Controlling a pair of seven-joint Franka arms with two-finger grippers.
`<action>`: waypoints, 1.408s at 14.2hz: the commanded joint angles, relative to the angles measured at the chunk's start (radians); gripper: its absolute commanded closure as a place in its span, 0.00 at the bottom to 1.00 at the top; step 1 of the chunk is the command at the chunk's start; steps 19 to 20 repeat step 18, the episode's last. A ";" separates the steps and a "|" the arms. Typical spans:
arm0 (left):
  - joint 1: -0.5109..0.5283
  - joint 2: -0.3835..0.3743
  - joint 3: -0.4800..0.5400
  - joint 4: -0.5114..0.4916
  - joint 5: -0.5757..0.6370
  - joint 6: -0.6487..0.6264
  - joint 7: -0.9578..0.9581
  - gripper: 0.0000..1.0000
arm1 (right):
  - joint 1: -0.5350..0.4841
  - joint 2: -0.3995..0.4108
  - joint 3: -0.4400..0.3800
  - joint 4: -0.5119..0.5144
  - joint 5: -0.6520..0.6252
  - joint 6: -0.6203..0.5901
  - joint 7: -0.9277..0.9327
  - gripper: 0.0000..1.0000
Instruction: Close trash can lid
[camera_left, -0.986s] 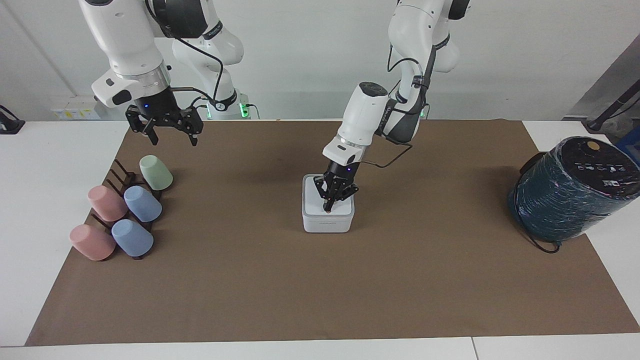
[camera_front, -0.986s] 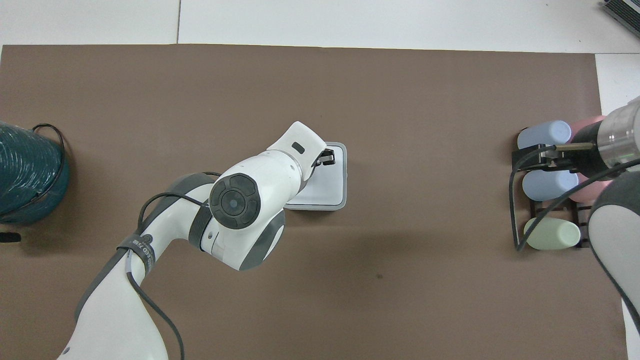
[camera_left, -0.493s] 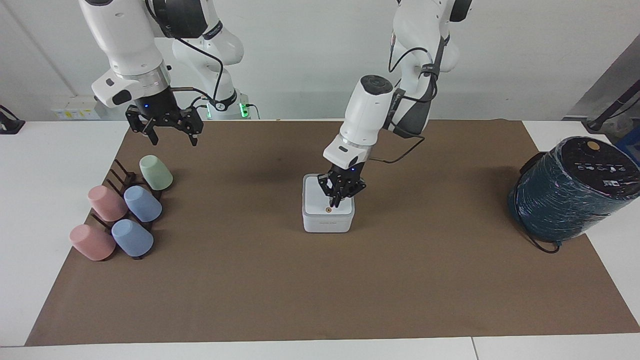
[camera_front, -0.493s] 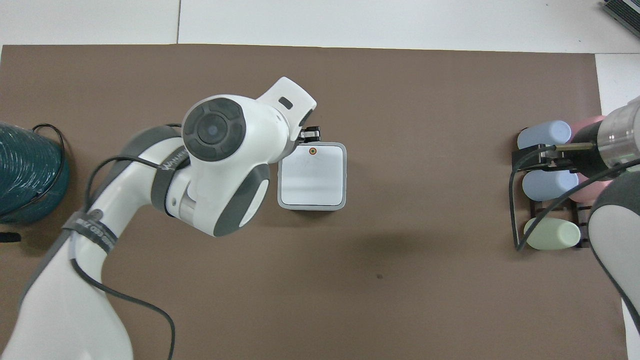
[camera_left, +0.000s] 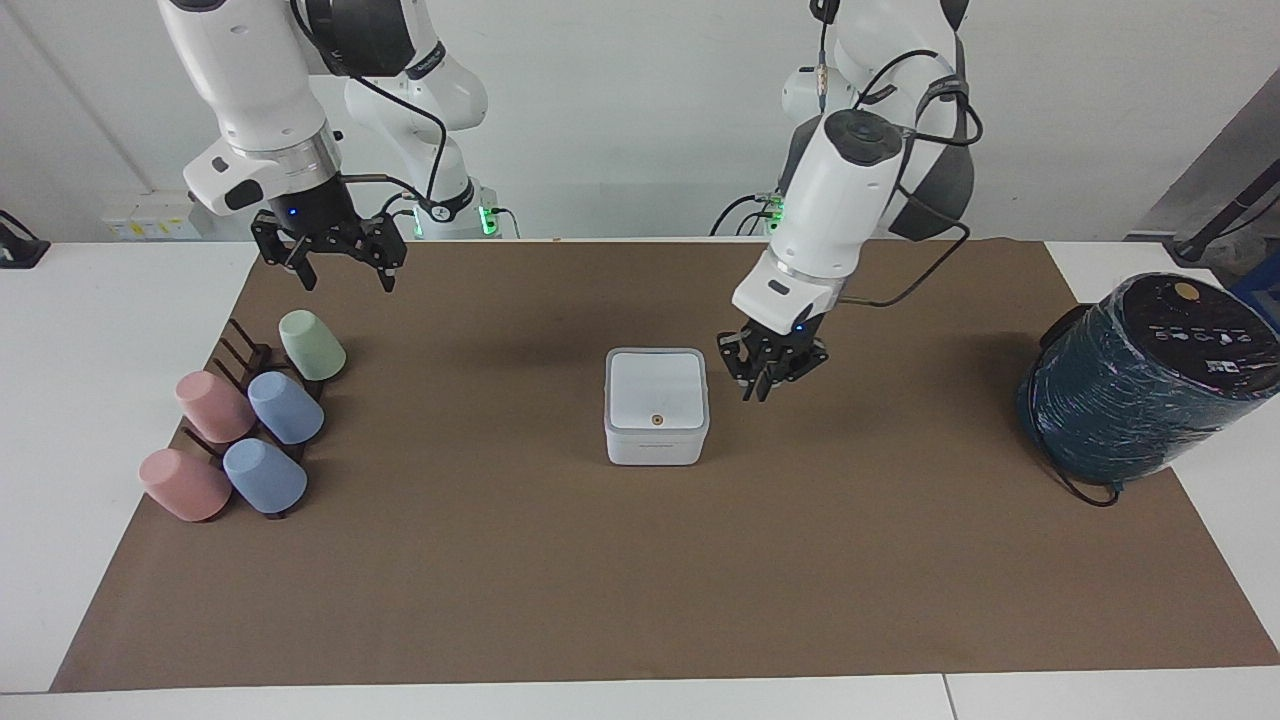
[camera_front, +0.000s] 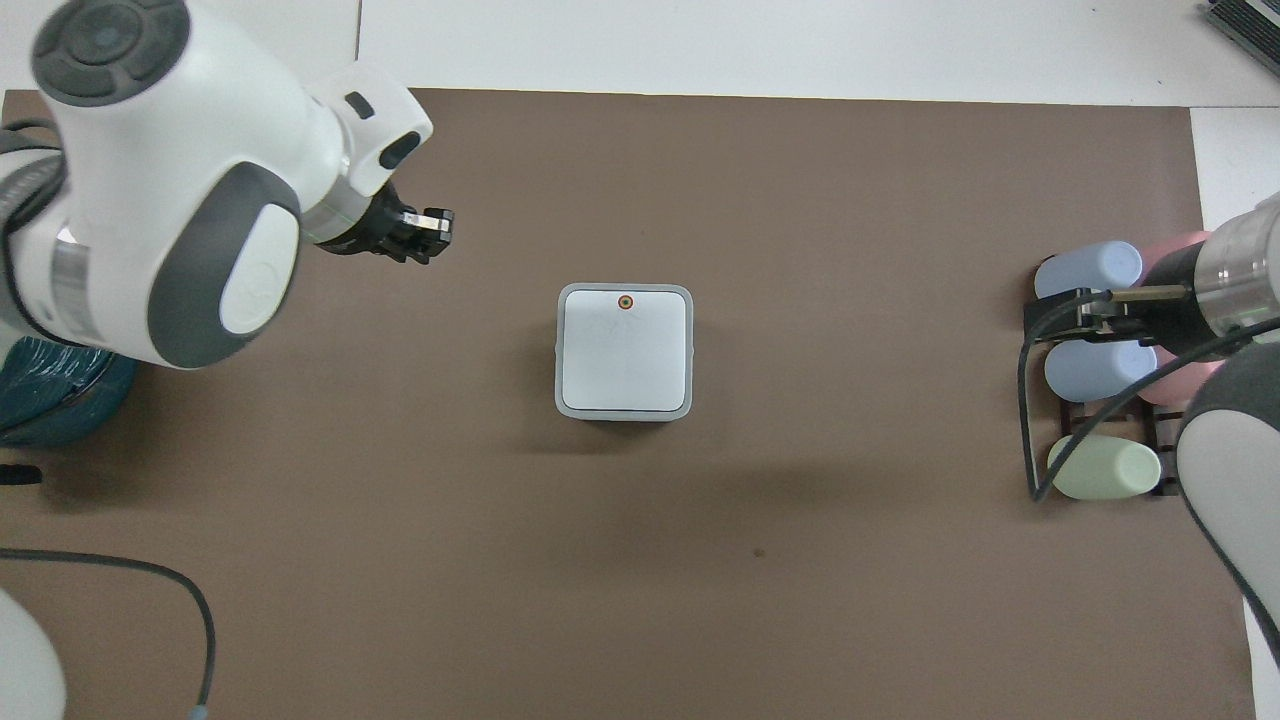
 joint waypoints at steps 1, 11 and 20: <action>0.089 -0.099 -0.011 -0.004 0.016 -0.122 0.142 0.78 | -0.013 -0.011 0.005 0.002 0.016 -0.019 -0.024 0.00; 0.138 -0.175 -0.011 -0.007 0.086 -0.190 0.253 0.00 | -0.013 -0.011 0.005 0.002 0.016 -0.019 -0.024 0.00; 0.138 -0.193 -0.013 -0.054 0.085 -0.122 0.257 0.00 | -0.013 -0.011 0.005 0.002 0.016 -0.019 -0.024 0.00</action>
